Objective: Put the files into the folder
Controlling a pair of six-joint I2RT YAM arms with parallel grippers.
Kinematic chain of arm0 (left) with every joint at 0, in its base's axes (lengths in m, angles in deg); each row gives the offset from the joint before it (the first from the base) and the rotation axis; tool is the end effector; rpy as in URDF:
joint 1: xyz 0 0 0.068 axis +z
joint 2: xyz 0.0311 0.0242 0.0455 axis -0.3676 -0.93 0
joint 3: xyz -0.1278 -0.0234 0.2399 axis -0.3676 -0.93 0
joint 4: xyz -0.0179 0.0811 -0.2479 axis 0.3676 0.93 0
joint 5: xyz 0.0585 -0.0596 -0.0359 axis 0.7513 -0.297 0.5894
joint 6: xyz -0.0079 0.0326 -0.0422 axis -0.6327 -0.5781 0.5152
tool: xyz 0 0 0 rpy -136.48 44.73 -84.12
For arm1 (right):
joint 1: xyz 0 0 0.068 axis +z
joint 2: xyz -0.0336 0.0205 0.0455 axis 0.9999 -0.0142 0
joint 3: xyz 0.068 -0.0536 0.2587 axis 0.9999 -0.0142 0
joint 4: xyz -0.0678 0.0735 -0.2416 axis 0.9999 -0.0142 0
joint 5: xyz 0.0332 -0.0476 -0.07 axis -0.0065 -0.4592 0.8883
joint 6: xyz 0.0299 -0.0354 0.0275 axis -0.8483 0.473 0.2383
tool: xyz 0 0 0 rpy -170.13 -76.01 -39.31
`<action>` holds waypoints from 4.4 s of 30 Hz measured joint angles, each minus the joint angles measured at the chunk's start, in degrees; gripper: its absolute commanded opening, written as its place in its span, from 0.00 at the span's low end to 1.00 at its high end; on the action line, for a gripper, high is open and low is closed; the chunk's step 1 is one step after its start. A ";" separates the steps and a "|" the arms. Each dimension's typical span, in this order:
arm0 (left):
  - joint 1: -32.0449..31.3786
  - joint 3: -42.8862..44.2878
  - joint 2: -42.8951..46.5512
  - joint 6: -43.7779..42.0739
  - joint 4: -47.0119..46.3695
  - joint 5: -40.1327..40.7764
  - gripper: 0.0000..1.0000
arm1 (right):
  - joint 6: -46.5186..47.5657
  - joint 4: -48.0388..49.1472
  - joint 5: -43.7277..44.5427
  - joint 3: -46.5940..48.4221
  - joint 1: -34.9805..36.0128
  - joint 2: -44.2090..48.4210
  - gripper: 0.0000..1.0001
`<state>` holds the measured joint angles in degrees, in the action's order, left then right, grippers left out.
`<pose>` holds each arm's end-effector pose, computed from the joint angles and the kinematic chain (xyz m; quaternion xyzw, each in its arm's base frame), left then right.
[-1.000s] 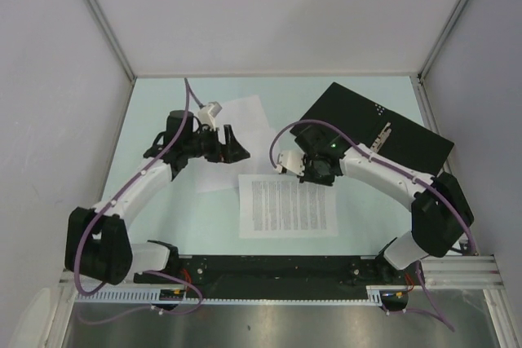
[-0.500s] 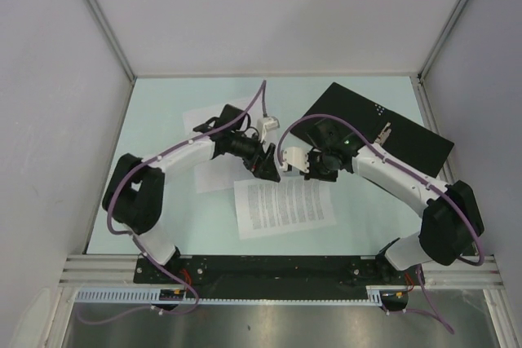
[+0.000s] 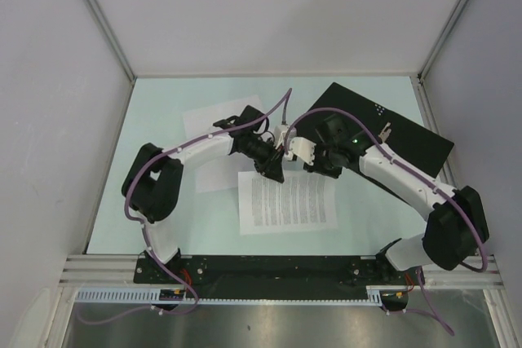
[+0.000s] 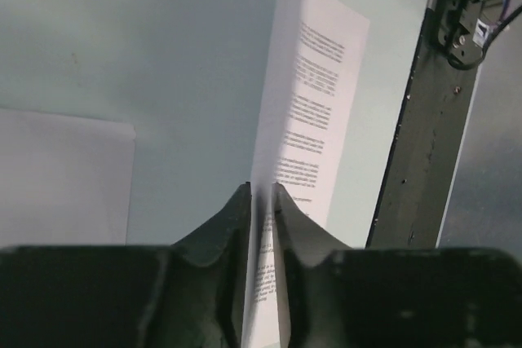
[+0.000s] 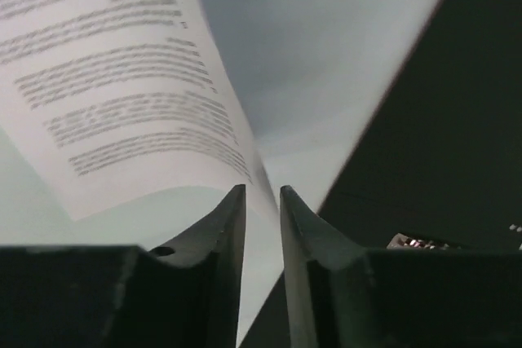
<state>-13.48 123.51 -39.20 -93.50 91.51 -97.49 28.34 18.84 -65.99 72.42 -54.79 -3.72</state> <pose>0.2927 -0.2370 0.2123 0.4467 0.7735 -0.4248 0.1475 0.2299 0.1629 0.2558 -0.6631 0.7144 0.0324 0.2212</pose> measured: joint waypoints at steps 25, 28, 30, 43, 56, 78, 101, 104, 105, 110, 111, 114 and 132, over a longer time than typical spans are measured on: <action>5.81 -9.77 2.21 32.44 -26.10 8.22 0.00 | -74.97 29.79 -26.73 -24.52 -36.41 16.98 0.99; 7.02 -12.37 4.22 37.90 -31.08 8.63 0.00 | -79.36 34.25 -26.16 -28.35 -32.22 17.84 1.00; 6.93 -14.34 6.21 40.76 -33.73 8.87 0.00 | -81.29 36.65 -25.57 -28.94 -30.03 17.84 1.00; 6.69 -23.17 16.48 60.72 -39.95 17.35 0.00 | -98.29 51.93 -16.76 -39.01 -14.08 18.05 1.00; 7.34 -23.34 20.87 71.95 -41.22 21.18 0.00 | -109.68 71.56 -13.09 -49.92 -8.07 14.23 1.00; 7.34 -18.29 29.99 79.12 -41.66 18.91 0.00 | -119.80 104.21 -13.11 -54.66 -6.67 13.62 1.00; 7.34 -20.85 37.99 84.28 -45.03 16.57 0.00 | -122.73 120.08 -13.99 -50.12 -5.88 2.10 0.91; 7.34 -21.53 37.86 84.50 -45.48 16.35 0.00 | -122.95 120.78 -14.62 -49.51 -6.95 3.21 0.89; 7.34 -21.55 37.75 84.65 -45.62 16.31 0.00 | -123.10 120.87 -14.73 -49.09 -7.32 3.30 0.87; 7.34 -21.55 37.29 84.70 -46.82 15.47 0.00 | -123.75 121.13 -16.09 -48.28 -9.14 3.80 0.64; 7.34 -21.55 37.11 84.61 -46.90 15.34 0.00 | -124.02 121.11 -16.57 -48.28 -9.75 4.09 0.60; 7.34 -21.55 36.28 83.87 -46.95 15.17 0.00 | -124.61 121.24 -17.73 -48.43 -12.15 5.57 0.46; 5.05 -1.25 14.12 57.77 -32.04 21.24 0.88 | -96.19 73.59 -30.99 -31.15 -42.49 15.76 0.00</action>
<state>-8.43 122.27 -25.08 -35.73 59.47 -76.25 -67.85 92.43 -96.99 41.28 -97.28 12.04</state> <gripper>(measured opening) 0.894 0.007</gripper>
